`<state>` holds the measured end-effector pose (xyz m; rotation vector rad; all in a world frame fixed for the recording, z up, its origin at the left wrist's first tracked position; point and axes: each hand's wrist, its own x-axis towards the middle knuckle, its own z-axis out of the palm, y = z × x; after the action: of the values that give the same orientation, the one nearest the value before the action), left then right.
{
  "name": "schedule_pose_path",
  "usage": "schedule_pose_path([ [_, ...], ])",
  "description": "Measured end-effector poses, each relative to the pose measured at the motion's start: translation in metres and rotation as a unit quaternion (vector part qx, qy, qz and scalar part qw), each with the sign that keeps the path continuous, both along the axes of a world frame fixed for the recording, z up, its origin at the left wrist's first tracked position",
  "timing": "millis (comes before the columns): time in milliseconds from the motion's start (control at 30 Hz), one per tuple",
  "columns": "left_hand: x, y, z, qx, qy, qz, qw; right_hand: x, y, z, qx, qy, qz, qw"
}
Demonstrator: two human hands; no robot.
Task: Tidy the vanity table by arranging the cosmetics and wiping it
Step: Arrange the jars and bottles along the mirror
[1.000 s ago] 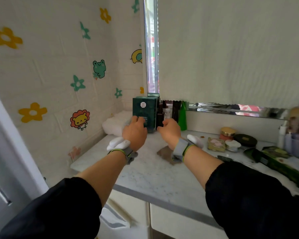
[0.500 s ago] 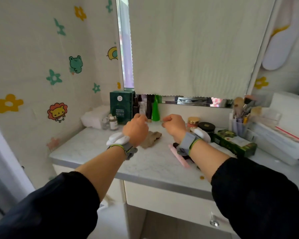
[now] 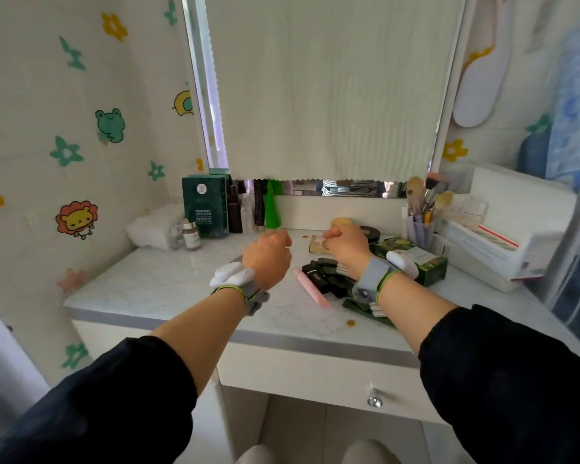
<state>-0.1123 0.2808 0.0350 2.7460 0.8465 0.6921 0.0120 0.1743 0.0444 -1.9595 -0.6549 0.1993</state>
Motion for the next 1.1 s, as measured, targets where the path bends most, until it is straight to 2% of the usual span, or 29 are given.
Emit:
schedule_pose_path([
  [300, 0.004, -0.025, -0.024, 0.017, 0.121, -0.101, 0.987, 0.008, -0.030, -0.017, -0.013, 0.018, 0.000, 1.000],
  [567, -0.004, -0.033, -0.026, 0.074, 0.175, -0.120, 0.974, 0.008, -0.044, -0.025, -0.029, 0.022, 0.016, 0.999],
  [767, -0.006, -0.037, -0.022, 0.132, 0.235, -0.145, 0.952, -0.001, -0.045, -0.025, -0.036, 0.012, 0.026, 0.999],
  [967, -0.011, -0.031, -0.023, 0.135, 0.182, -0.142, 0.964, -0.008, -0.047, -0.020, -0.060, -0.016, 0.031, 0.998],
  [1100, -0.005, -0.033, -0.022, 0.046, 0.086, -0.105, 0.990, -0.007, -0.047, -0.021, -0.139, -0.058, 0.027, 0.988],
])
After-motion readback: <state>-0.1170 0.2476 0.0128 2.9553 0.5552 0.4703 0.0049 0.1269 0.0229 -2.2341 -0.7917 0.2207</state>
